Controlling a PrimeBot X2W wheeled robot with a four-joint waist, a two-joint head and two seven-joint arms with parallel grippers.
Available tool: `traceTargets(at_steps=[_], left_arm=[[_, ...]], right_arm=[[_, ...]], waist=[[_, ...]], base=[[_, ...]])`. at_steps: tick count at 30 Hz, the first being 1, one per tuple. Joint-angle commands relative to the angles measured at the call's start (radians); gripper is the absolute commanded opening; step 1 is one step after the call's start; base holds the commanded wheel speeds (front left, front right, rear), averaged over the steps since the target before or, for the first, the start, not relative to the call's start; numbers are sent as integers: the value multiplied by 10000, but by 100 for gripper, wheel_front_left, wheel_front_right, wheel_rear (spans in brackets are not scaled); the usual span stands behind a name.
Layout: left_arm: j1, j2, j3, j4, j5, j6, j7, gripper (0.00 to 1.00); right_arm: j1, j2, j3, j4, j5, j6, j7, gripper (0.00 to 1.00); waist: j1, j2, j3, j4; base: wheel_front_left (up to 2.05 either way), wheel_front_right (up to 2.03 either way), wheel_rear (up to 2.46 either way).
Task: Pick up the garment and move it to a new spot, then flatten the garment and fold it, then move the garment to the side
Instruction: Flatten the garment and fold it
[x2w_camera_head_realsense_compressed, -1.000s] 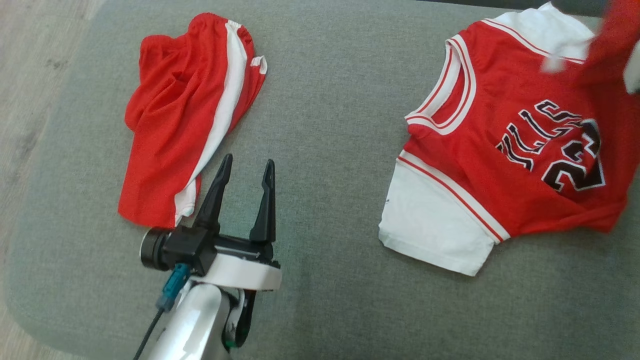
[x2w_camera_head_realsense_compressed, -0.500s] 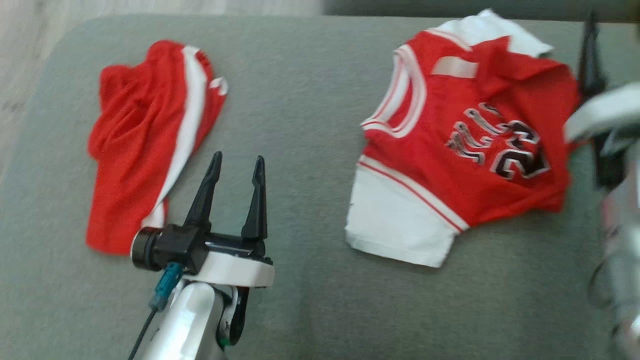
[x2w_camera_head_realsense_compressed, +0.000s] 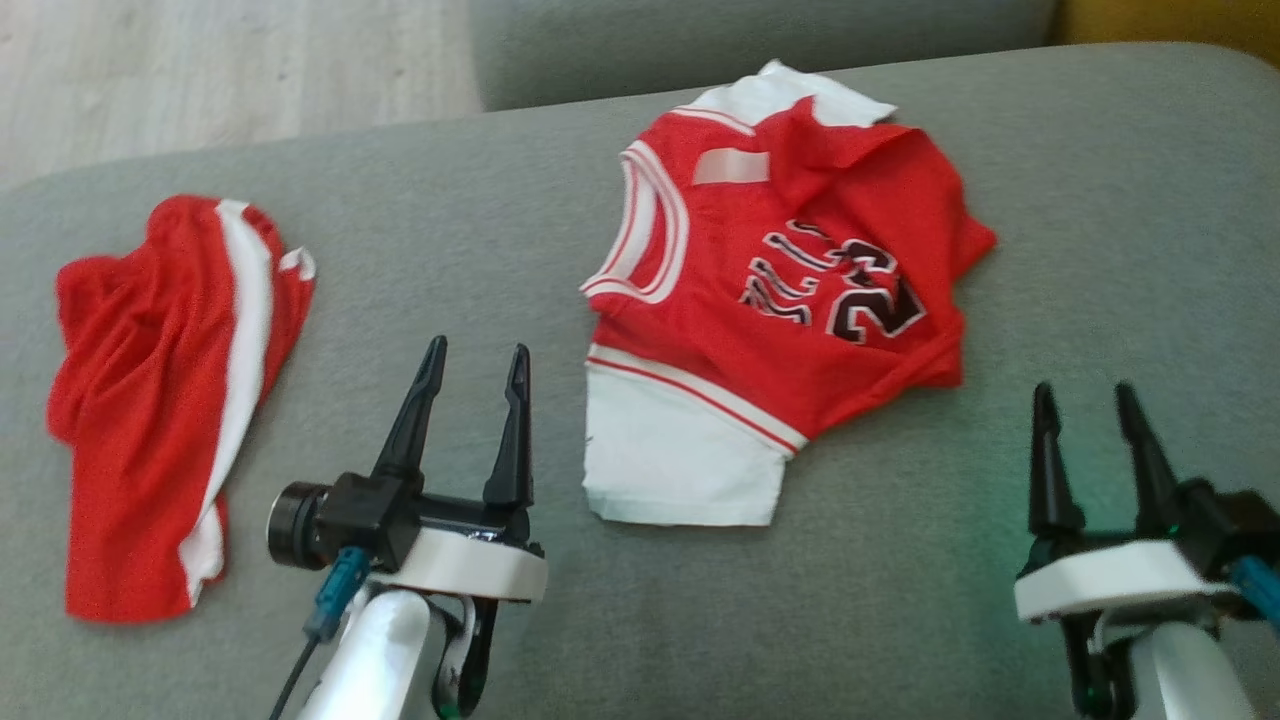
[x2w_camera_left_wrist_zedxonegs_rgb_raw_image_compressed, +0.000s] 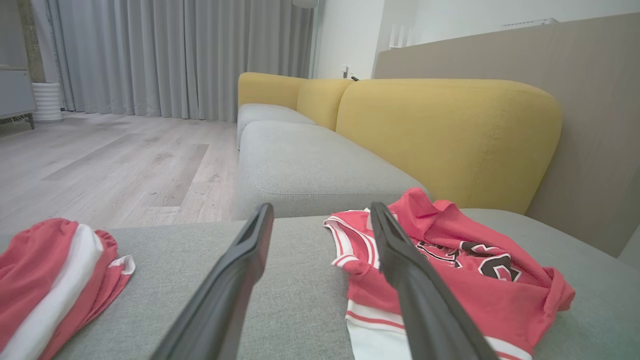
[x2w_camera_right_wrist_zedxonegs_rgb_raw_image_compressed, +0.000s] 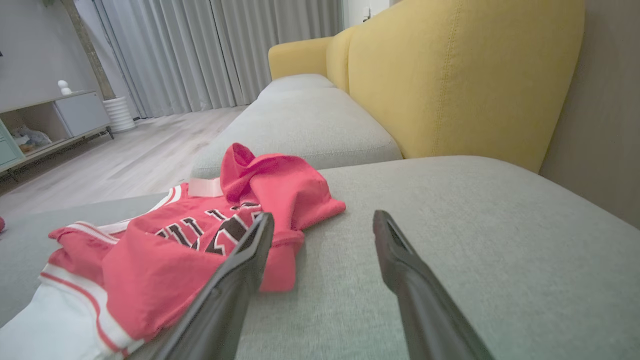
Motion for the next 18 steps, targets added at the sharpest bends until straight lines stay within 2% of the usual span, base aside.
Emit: traceTargets(at_steps=[1, 8, 12, 18], left_arm=[[-108, 37, 326, -210, 156, -30, -51, 100], [-566, 37, 118, 632, 585, -287, -51, 100], [-1336, 55, -129, 2100, 867, -368, 91, 100], [-2623, 49, -176, 3856, 717, -459, 616, 100]], right_arm=[[-222, 15, 375, -517, 167, -7, -105, 100], [-160, 18, 475, -767, 457, -7, -106, 100], [-136, 19, 525, -721, 552, -7, -106, 100], [-245, 19, 705, -692, 672, -7, -106, 100]], waist=[[2, 0, -133, -309], [2, 0, -53, -823], [2, 0, 172, -1075], [2, 0, 651, -1495]], base=[[0, 0, 0], [0, 0, 0], [0, 0, 0], [0, 0, 0]])
